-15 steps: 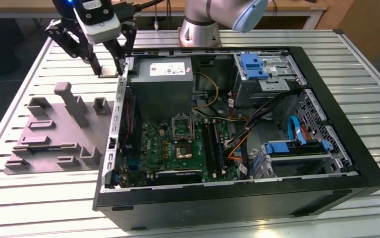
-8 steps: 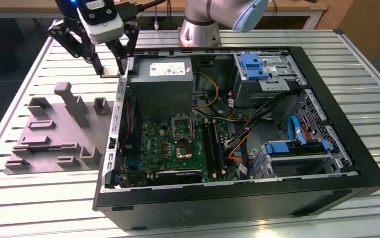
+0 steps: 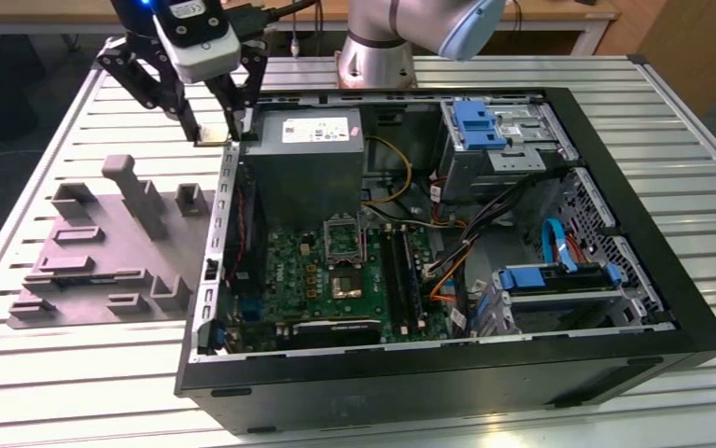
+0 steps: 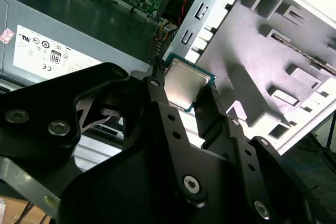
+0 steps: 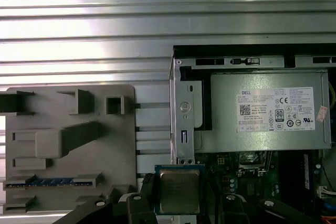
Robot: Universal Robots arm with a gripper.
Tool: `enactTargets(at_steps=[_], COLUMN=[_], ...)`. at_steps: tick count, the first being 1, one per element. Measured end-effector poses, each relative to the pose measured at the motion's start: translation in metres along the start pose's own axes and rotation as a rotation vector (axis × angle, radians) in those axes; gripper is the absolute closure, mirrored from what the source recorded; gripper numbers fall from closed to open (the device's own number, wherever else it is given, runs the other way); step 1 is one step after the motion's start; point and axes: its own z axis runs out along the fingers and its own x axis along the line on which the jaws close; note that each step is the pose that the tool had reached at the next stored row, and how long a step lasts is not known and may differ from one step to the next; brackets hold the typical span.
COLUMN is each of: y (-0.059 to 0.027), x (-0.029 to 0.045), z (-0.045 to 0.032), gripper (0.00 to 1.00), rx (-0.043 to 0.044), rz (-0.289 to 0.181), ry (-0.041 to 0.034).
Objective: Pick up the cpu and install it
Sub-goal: 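Pick up the cpu and move it towards the insertion slot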
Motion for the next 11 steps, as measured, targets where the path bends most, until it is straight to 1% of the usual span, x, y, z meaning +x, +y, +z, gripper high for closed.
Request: enactTargets(at_steps=[11], y=[0.0003], x=[-0.0066], z=[0.0003], gripper=[0.53], rx=[-0.0001], rz=[0.0], ry=[-0.0001])
